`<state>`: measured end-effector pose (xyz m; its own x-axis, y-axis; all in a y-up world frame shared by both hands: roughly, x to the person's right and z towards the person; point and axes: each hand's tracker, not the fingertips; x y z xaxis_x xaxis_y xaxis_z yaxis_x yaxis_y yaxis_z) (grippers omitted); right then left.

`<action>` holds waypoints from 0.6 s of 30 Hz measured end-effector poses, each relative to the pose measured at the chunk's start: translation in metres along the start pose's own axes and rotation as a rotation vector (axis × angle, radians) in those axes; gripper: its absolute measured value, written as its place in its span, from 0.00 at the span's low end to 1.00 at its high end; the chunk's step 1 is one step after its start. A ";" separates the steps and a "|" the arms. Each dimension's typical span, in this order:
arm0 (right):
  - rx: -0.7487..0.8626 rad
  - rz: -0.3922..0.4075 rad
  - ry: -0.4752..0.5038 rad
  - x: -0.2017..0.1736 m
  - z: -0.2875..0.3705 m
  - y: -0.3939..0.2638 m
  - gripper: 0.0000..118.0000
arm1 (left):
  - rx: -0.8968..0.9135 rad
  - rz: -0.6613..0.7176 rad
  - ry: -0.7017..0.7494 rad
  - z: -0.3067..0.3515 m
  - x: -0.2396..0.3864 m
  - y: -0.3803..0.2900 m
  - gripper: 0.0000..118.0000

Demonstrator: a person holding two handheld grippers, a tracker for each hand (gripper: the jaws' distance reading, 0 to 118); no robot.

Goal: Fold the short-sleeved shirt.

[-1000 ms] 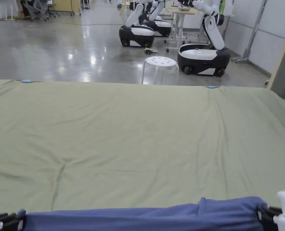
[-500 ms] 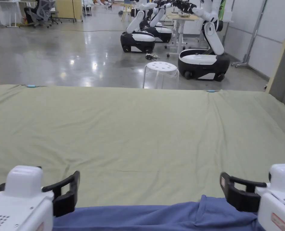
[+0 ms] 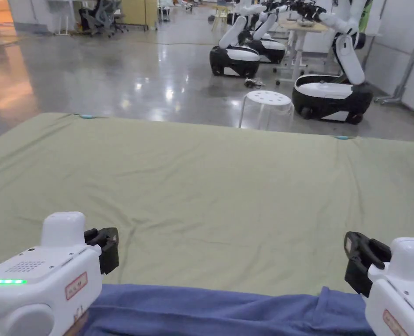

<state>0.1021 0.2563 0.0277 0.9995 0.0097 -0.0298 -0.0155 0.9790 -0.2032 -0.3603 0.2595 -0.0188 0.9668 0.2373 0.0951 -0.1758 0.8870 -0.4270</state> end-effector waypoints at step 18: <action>-0.140 -0.021 0.099 -0.057 -0.026 -0.029 0.05 | -0.591 0.852 -0.638 -0.069 -0.219 -0.107 0.73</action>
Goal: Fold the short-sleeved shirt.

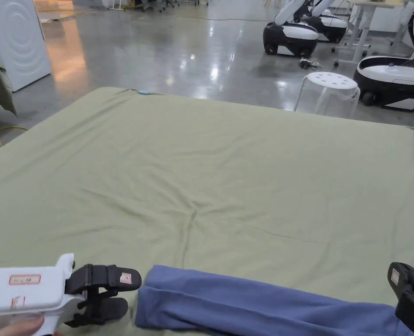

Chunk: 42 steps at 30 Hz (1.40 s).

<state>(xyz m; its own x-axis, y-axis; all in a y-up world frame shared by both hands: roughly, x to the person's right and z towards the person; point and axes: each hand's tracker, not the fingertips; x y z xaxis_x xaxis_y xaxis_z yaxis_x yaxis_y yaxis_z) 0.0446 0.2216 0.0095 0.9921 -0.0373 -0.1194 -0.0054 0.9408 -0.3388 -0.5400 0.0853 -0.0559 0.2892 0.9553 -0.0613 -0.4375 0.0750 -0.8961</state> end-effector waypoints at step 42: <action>0.030 -0.110 0.046 0.025 0.022 -0.018 0.05 | -0.005 -0.667 0.826 -0.278 0.148 -0.101 0.09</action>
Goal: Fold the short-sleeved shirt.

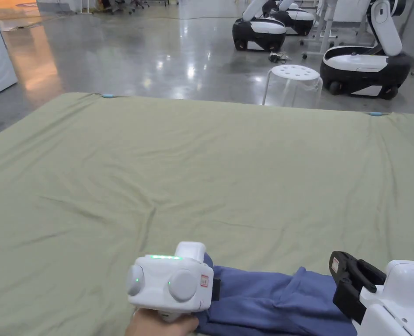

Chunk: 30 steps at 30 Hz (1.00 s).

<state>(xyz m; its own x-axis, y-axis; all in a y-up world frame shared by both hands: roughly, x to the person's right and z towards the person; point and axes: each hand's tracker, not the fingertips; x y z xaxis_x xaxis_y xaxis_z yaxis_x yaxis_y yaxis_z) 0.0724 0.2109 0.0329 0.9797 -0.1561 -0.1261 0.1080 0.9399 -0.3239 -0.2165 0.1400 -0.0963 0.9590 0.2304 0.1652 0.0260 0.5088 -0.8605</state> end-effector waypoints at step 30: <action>-0.033 -0.004 -0.036 0.019 0.009 -0.007 0.05 | 0.021 0.102 -0.269 -0.008 0.038 -0.017 0.08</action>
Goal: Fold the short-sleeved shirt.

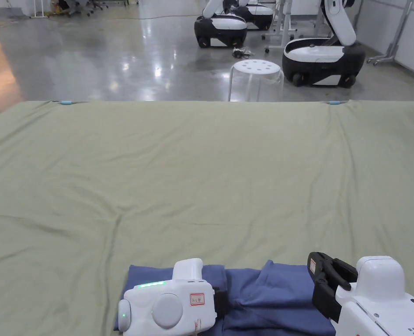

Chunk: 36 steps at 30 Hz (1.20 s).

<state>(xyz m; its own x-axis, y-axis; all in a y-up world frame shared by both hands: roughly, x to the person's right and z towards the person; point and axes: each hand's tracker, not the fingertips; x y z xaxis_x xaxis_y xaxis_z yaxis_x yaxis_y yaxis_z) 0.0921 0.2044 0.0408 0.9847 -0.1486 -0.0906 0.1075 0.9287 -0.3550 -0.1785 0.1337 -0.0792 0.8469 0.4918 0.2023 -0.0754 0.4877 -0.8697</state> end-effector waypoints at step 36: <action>-0.083 0.037 0.016 -0.033 -0.030 -0.012 0.06 | -0.179 0.486 -0.646 0.009 -0.226 0.043 0.70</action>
<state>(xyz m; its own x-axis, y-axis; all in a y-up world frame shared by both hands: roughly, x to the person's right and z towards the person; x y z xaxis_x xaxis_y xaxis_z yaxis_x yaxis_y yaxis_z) 0.0545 0.1880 0.0200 0.9854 -0.1209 -0.1199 0.0588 0.9025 -0.4266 -0.3781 0.0500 -0.1579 0.2677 0.9625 -0.0438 -0.2239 0.0179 -0.9745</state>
